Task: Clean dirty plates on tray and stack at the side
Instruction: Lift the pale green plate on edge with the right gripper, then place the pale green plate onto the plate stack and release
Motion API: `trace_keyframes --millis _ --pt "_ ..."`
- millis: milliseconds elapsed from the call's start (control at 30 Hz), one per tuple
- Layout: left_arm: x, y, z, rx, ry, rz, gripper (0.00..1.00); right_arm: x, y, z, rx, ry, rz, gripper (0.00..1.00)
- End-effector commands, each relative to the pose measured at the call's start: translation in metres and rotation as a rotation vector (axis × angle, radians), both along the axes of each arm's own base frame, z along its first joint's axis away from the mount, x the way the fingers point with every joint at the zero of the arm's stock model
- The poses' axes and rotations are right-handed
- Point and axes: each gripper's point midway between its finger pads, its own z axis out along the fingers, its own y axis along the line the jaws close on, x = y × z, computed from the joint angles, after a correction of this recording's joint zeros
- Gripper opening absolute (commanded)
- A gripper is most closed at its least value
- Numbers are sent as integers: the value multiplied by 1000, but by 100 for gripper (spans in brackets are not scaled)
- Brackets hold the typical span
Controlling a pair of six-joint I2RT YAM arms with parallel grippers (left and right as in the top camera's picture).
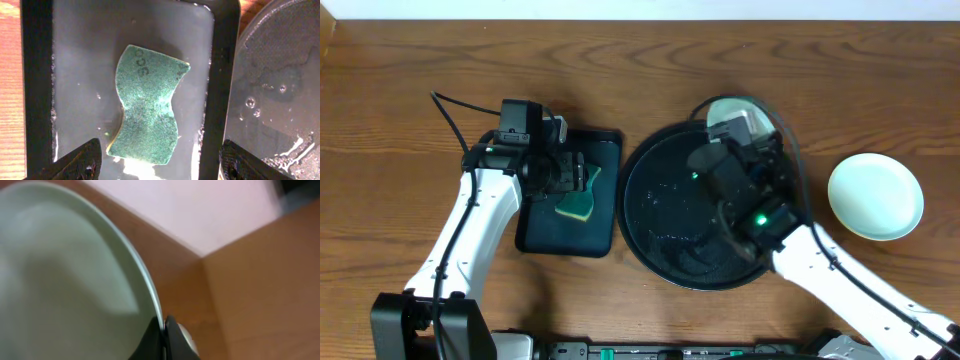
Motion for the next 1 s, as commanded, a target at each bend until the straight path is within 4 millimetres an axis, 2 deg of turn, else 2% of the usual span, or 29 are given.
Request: trace_keyframes --millis 0,133,233,333,467,567,667,800,833,900,933,967 --pt "-2 2 -3 8 11 9 76 5 -15 -34 449 29 -119 1" --pt "-3 2 -3 7 12 9 76 7 -46 -59 701 101 -249 1" --pt "-4 2 -3 8 16 9 76 9 -72 -68 837 119 -330 1" --pt "-4 2 -4 8 19 9 76 2 -109 -78 966 110 -476 1" --pt "-4 2 -4 8 18 9 76 -18 -162 -90 1048 74 -688 1" --pt "-4 2 -4 8 18 9 77 -41 -202 -101 1071 34 -858 1" --pt "-4 2 -4 8 18 9 77 -66 -235 -113 1092 -14 -999 1" --pt "-4 2 -4 8 18 9 77 -95 -261 -127 1106 -51 -1136 2" --pt "-4 2 -4 8 18 9 77 -101 -266 -129 1109 -57 -1160 5" --pt "-4 2 -4 8 18 9 77 -106 -269 -134 1139 -63 -1176 23" --pt "-4 2 -4 8 18 9 77 -104 -267 -135 1170 -61 -1167 33" --pt "-4 2 -4 8 18 9 77 -92 -258 -134 1230 -23 -1069 41"
